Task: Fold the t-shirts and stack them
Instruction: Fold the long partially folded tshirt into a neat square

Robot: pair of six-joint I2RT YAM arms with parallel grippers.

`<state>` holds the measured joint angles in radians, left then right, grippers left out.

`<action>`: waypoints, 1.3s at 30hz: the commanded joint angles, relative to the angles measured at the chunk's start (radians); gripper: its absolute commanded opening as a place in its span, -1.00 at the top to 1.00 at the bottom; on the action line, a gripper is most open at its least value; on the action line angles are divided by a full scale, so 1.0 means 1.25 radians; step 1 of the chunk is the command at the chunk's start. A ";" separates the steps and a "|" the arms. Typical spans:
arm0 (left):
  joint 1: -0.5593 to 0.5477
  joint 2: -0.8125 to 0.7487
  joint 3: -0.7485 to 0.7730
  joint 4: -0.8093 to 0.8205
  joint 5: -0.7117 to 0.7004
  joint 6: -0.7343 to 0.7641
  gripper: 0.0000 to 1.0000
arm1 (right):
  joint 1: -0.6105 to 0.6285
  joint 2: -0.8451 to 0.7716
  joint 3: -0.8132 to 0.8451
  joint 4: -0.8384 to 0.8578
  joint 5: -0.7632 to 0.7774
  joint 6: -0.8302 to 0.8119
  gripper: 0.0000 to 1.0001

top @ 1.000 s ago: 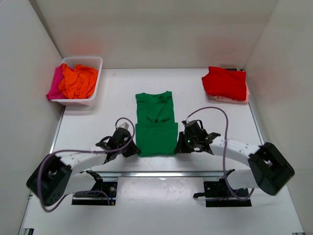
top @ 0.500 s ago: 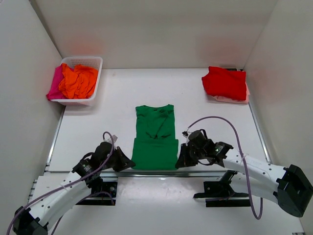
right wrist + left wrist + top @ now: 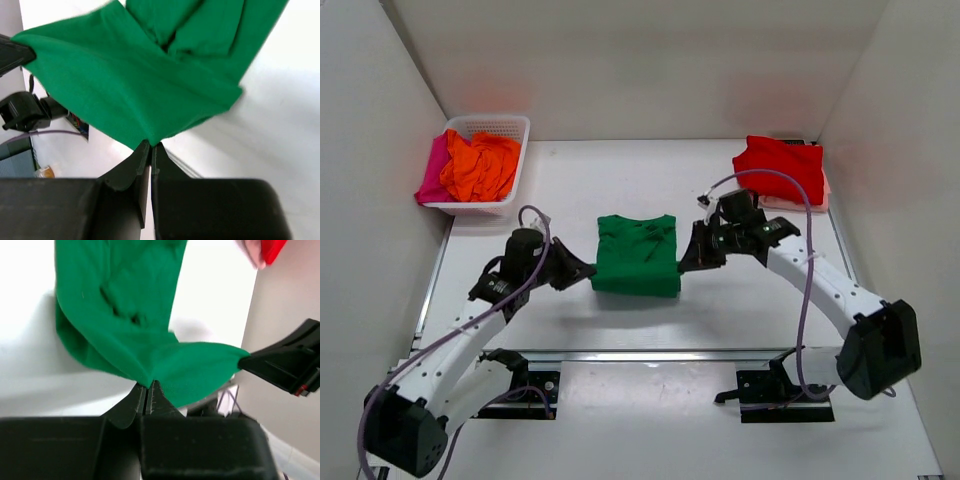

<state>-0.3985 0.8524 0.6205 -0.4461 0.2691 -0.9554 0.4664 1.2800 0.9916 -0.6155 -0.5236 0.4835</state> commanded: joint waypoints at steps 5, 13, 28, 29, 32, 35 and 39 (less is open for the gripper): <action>0.085 0.200 0.070 0.191 0.012 0.057 0.79 | -0.058 0.170 0.143 0.032 -0.035 -0.091 1.00; 0.140 0.410 0.178 0.271 0.019 0.102 0.54 | -0.141 0.317 0.252 0.089 -0.066 -0.112 1.00; 0.131 0.740 0.316 0.450 0.114 0.106 0.30 | -0.194 0.580 0.468 0.110 -0.076 -0.134 1.00; 0.124 0.728 0.305 0.457 0.109 0.109 0.25 | -0.189 0.588 0.479 0.108 -0.073 -0.143 1.00; 0.122 0.704 0.237 0.534 0.090 0.067 0.14 | -0.187 0.593 0.483 0.106 -0.068 -0.145 1.00; 0.110 0.694 0.221 0.597 0.084 0.089 0.14 | -0.180 0.593 0.481 0.103 -0.065 -0.151 0.99; 0.094 0.713 0.240 0.579 0.096 0.129 0.14 | -0.179 0.593 0.477 0.103 -0.065 -0.152 0.99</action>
<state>-0.2657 1.7741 0.9070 0.2188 0.3614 -0.8379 0.2359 2.0315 1.5524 -0.5083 -0.5991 0.3130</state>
